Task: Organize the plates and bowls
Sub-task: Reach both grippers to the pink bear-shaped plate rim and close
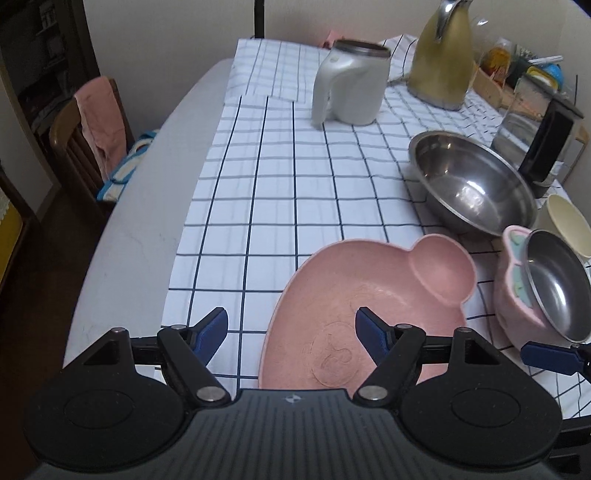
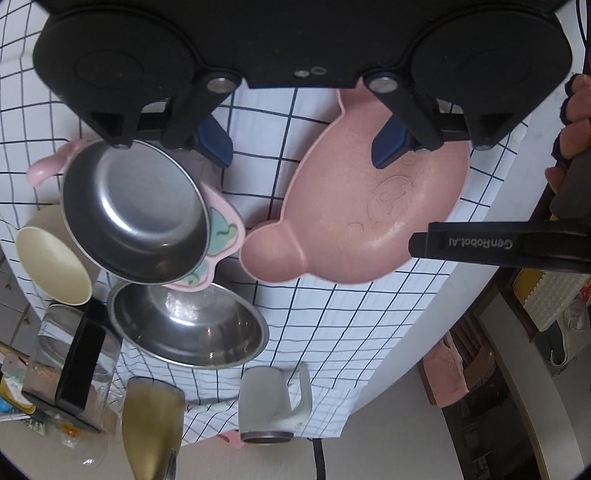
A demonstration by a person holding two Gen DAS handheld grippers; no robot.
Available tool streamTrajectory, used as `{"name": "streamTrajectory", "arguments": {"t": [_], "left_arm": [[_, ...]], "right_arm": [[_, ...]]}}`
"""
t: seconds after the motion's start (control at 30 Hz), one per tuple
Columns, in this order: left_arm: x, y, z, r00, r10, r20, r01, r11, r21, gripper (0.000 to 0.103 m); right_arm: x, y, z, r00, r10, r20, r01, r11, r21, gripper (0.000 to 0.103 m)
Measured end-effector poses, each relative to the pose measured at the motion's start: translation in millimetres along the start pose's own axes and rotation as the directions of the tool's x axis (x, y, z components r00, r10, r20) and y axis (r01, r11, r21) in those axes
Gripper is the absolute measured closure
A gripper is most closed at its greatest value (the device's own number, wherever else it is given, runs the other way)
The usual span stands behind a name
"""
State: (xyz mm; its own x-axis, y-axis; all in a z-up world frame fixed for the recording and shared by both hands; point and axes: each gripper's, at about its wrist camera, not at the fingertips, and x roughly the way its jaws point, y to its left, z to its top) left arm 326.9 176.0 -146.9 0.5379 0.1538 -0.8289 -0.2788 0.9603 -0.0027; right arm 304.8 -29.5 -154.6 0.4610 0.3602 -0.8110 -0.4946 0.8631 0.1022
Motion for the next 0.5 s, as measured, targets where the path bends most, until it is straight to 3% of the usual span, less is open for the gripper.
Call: {"name": "streamTrajectory", "arguments": {"t": [0.07, 0.33, 0.5], "left_arm": [[9, 3, 0, 1.000, -0.001, -0.021, 0.001, 1.000, -0.016, 0.028], [30, 10, -1, 0.997, -0.011, -0.081, 0.008, 0.999, -0.041, 0.051], [34, 18, -2, 0.994, -0.028, -0.106, 0.019, 0.997, -0.076, 0.068]], "right_arm": [[8, 1, 2, 1.000, 0.011, -0.015, -0.011, 1.000, 0.007, 0.027], [30, 0, 8, 0.997, 0.044, -0.059, -0.043, 0.999, 0.027, 0.037], [39, -1, 7, 0.995, 0.048, -0.091, -0.044, 0.998, 0.042, 0.056]]}}
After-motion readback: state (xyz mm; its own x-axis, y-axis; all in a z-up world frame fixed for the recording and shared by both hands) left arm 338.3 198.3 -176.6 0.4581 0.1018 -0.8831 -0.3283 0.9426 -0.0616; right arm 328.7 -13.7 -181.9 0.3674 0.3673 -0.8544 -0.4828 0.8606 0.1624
